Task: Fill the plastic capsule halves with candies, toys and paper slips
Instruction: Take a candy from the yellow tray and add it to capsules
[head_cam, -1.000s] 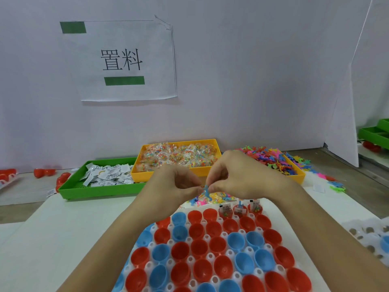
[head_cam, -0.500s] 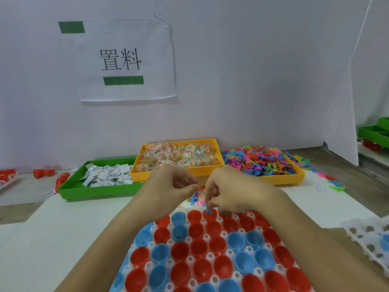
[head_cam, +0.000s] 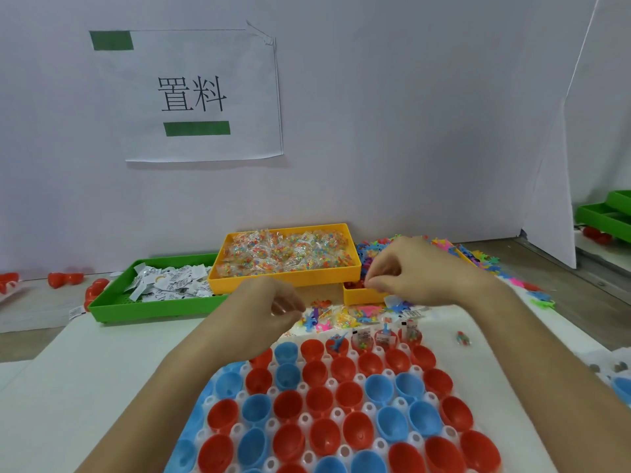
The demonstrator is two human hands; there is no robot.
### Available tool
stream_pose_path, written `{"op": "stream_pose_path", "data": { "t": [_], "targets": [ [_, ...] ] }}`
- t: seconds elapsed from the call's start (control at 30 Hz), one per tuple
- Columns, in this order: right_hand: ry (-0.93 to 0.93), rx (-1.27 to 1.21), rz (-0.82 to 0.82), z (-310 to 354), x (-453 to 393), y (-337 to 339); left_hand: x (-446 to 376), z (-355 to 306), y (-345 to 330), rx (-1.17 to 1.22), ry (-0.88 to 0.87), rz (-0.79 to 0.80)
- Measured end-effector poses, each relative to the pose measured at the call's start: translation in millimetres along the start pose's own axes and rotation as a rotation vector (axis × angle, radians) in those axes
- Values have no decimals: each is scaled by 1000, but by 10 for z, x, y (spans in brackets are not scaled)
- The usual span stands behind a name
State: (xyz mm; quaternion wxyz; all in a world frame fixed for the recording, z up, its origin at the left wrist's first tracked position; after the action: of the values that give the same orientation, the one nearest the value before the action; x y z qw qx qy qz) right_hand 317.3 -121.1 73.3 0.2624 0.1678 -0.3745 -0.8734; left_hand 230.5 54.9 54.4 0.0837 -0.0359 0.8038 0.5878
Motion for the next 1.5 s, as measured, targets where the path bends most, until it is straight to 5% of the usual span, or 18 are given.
{"op": "stream_pose_path", "data": {
  "t": [0.3, 1.5],
  "targets": [
    [-322, 88, 40, -920, 142, 307, 34, 125, -264, -201, -12, 229],
    [-300, 176, -33, -1022, -44, -28, 23, 105, -358, -186, -52, 266]
  ]
}}
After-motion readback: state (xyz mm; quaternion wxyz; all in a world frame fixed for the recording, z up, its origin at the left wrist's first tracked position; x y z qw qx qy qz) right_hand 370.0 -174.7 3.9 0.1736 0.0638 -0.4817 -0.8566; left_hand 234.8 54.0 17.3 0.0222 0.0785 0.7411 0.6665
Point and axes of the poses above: each hand's wrist, its own x-axis away from the middle knuckle, its own y-axis out of the back of the hand, z = x × y, the point moved 9 cm from there along -x, towards the middle knuckle, and after that the axes turned 14 degrees about -x, right-handed, at the moved point
